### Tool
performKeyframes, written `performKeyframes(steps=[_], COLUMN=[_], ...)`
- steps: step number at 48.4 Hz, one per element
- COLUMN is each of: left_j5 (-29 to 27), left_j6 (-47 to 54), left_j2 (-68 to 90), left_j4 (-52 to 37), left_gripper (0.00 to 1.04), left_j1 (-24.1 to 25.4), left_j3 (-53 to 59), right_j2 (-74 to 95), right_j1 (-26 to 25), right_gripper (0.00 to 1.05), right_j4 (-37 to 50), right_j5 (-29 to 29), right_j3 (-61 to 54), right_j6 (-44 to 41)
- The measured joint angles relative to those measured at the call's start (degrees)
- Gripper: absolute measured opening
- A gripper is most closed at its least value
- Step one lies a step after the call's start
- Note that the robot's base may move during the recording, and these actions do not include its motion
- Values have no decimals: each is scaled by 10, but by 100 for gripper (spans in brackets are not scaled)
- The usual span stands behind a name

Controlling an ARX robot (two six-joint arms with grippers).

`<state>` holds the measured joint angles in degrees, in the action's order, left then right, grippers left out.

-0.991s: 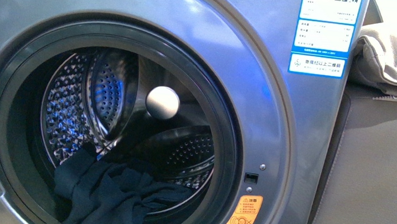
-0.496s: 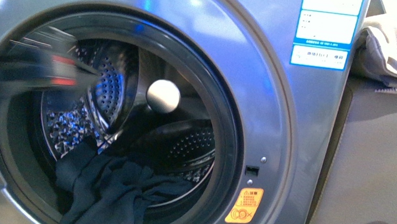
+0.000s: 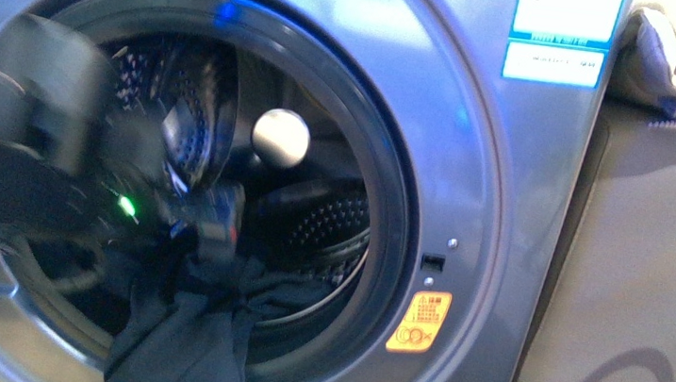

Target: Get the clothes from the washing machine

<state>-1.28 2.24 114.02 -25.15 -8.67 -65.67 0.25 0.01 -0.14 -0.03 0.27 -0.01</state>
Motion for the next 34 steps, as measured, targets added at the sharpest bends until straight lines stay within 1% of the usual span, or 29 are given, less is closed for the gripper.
performKeyframes(steps=[8, 15, 34], left_j5=[-15, -17, 13], left_j6=[3, -9, -70], left_j2=[37, 79, 147], left_j4=[16, 54, 118], left_gripper=[98, 98, 98], left_j1=[-2, 0, 4], left_j3=[-44, -96, -175], right_j2=[0, 0, 0], right_j1=[0, 0, 0], right_gripper=[97, 97, 97], right_j4=[0, 0, 0], right_j5=[0, 0, 0], right_j3=[0, 0, 0], right_j6=[0, 0, 0])
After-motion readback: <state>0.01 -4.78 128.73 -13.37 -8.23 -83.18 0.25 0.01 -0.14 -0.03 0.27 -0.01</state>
